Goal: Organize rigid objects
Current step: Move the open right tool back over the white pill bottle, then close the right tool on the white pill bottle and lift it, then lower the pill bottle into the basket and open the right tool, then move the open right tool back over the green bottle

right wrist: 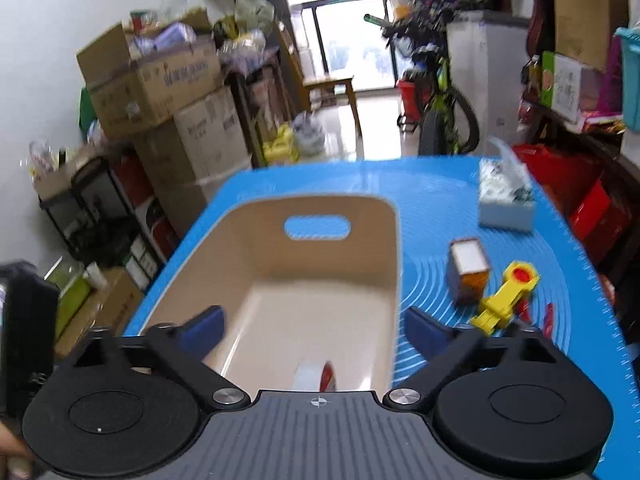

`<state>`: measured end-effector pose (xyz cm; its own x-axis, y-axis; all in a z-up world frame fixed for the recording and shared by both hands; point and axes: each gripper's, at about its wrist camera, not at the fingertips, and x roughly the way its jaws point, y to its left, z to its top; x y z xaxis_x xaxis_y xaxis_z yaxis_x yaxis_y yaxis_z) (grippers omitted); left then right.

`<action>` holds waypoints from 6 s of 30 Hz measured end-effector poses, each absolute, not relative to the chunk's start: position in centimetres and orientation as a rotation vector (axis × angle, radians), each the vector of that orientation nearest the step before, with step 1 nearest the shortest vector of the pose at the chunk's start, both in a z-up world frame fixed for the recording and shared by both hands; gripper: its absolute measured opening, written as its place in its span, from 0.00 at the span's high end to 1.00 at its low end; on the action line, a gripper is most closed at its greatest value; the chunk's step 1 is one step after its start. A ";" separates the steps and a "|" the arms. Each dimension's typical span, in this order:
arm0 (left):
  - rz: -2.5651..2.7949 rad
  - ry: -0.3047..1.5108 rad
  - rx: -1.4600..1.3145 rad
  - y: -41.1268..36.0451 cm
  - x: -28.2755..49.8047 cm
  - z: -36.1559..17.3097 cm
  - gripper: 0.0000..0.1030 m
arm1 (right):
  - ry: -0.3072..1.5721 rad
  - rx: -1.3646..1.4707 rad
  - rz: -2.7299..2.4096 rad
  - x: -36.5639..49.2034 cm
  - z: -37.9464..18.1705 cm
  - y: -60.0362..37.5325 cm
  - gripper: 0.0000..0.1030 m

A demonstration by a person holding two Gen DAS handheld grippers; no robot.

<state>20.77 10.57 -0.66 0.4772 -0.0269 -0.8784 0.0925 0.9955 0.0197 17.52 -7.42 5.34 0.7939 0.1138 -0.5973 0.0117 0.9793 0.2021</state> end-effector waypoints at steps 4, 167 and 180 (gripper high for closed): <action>-0.073 1.073 0.064 10.7 20.8 -0.7 0.91 | 0.631 0.212 0.014 16.5 6.2 -9.3 0.02; -0.080 1.064 0.073 10.7 20.7 -0.6 0.92 | 0.997 0.164 -0.262 19.2 -6.2 -15.2 0.06; -0.080 1.062 0.079 10.7 20.8 -0.6 0.92 | 0.968 0.278 -0.324 19.0 -7.4 -15.3 0.12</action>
